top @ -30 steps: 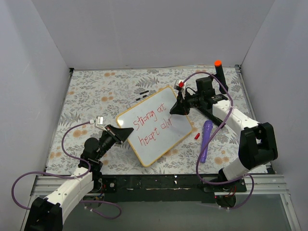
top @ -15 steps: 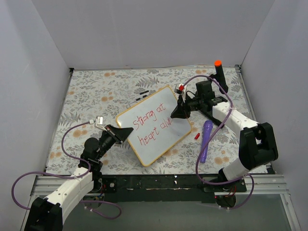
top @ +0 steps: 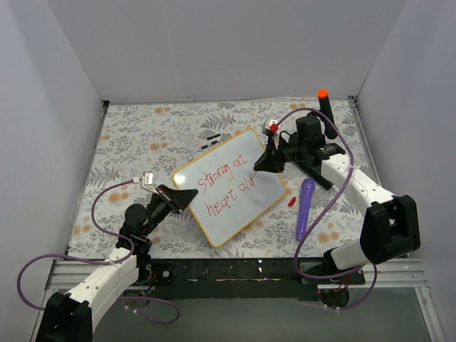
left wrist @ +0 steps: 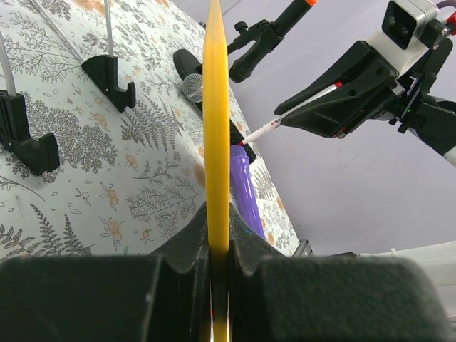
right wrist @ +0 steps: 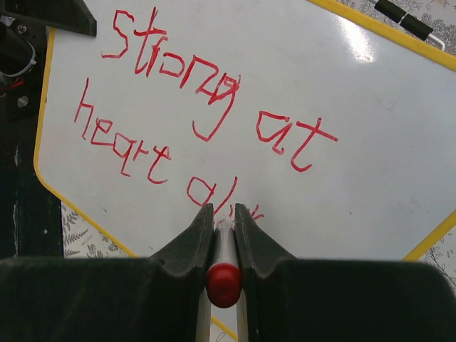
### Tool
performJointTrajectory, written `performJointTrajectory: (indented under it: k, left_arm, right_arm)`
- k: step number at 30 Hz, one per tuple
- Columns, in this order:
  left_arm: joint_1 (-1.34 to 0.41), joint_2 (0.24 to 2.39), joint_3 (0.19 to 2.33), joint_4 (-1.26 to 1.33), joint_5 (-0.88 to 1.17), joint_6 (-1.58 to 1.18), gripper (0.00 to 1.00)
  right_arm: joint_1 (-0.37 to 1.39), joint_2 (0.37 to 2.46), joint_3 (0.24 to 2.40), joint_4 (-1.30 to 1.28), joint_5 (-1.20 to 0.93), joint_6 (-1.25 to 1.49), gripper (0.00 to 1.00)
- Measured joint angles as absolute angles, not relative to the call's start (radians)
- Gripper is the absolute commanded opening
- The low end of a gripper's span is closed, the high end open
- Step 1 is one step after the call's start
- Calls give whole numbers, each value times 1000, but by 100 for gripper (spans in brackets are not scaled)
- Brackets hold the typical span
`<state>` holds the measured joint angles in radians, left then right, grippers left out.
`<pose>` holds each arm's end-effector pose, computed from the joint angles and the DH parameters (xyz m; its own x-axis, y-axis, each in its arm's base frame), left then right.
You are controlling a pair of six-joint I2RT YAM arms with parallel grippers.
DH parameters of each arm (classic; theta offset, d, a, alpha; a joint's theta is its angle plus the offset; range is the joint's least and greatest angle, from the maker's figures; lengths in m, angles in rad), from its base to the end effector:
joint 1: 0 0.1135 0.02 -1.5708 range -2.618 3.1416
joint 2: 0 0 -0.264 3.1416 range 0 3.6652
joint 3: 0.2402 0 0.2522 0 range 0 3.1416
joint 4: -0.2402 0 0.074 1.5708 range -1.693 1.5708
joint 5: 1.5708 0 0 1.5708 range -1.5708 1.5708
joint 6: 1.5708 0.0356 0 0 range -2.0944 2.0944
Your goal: Write a sentence on the whiteboard
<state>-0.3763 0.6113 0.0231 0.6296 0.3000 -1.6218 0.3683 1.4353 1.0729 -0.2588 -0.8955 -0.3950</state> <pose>0.1345 -0.0645 0.1835 -0.6268 -0.7782 0.0387 0.0066 -0.0549 -0.9985 0.2819 0.1386 0.2883 -0.1867 -0.3299 -0.9254 -0.9632 0.2468 0.1064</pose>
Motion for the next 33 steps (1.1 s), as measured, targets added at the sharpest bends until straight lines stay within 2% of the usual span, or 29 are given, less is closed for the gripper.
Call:
performJointTrajectory:
  k: [15, 33]
  left_arm:
    - [-376, 640, 23, 660, 329, -1618, 0]
    - [-376, 638, 23, 659, 331, -1616, 0]
  right_arm:
    - [301, 1433, 1065, -246, -933, -384, 1]
    - [337, 1468, 1044, -201, -922, -335, 1]
